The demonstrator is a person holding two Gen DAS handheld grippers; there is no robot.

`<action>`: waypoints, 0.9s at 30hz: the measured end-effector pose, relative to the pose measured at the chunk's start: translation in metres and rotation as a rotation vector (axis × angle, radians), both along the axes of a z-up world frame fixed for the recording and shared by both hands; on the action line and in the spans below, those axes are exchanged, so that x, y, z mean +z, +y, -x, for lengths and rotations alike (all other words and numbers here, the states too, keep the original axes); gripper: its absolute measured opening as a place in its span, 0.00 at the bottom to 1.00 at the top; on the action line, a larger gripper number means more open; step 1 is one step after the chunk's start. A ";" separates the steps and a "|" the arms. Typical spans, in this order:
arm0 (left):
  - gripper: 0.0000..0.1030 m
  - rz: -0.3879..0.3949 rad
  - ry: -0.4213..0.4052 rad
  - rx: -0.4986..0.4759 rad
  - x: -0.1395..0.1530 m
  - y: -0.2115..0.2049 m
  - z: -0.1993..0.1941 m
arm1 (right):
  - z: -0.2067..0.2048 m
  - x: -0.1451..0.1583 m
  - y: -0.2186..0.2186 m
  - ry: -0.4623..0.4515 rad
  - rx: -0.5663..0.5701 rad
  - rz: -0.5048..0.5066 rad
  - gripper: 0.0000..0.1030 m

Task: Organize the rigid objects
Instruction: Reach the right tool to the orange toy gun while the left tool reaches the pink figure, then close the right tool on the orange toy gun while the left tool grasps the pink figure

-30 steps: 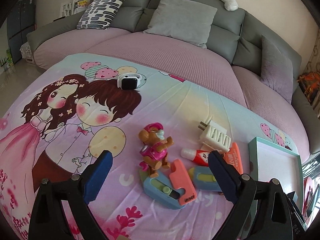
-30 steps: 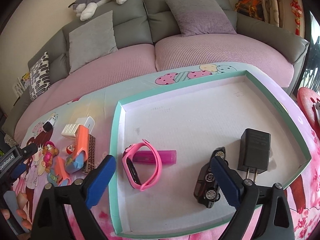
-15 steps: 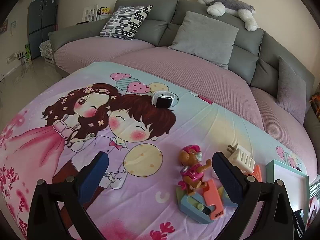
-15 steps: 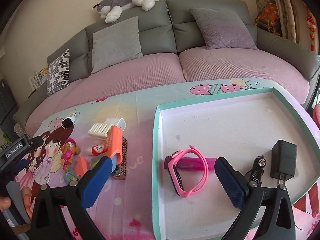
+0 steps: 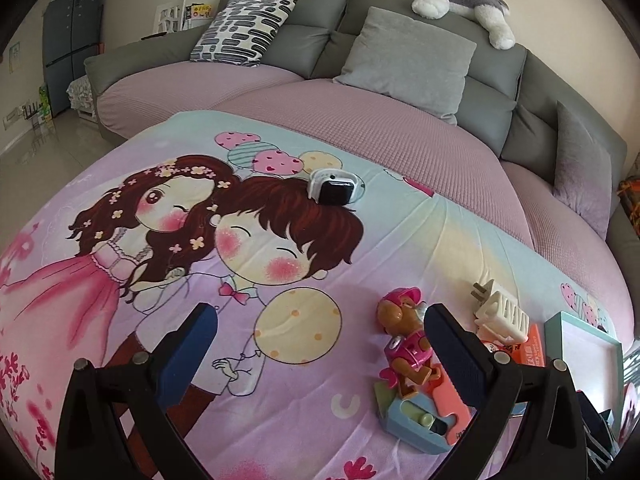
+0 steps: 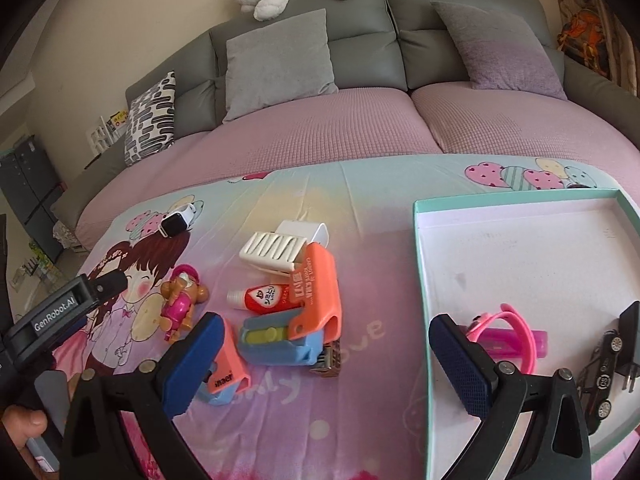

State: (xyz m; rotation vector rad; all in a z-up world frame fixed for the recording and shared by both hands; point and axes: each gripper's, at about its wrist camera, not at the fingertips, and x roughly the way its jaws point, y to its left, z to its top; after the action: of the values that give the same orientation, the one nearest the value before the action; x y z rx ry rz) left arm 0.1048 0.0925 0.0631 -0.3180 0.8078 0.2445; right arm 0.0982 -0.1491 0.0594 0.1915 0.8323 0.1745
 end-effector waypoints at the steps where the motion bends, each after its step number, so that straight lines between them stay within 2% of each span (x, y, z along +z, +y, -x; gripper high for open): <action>1: 1.00 0.014 0.005 -0.018 -0.002 -0.001 -0.002 | -0.003 -0.002 0.004 0.005 0.006 0.009 1.00; 7: 1.00 0.014 0.026 -0.092 -0.010 -0.014 -0.015 | -0.017 -0.015 0.016 0.044 0.013 0.000 0.83; 11: 1.00 0.037 0.049 -0.131 -0.021 -0.023 -0.024 | -0.021 -0.026 0.015 0.072 0.000 -0.019 0.68; 16: 0.98 0.021 0.071 -0.146 -0.027 -0.031 -0.029 | -0.020 -0.026 0.008 0.057 -0.033 -0.027 0.55; 18: 0.97 0.035 0.068 -0.140 -0.029 -0.031 -0.029 | -0.019 -0.024 0.007 0.049 -0.031 -0.041 0.47; 21: 0.83 0.072 0.064 -0.145 -0.032 -0.030 -0.031 | -0.019 -0.023 0.009 0.047 -0.021 -0.046 0.42; 24: 0.68 0.057 0.080 -0.154 -0.035 -0.035 -0.034 | -0.018 -0.022 0.006 0.044 -0.026 -0.063 0.39; 27: 0.40 0.059 0.085 -0.169 -0.037 -0.038 -0.035 | -0.017 -0.020 0.001 0.040 -0.033 -0.103 0.33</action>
State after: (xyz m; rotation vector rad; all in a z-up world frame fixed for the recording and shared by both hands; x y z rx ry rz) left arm 0.1396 0.0548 0.0265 -0.2949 0.9215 0.0764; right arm 0.1153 -0.1482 0.0391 0.3062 0.8605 0.1830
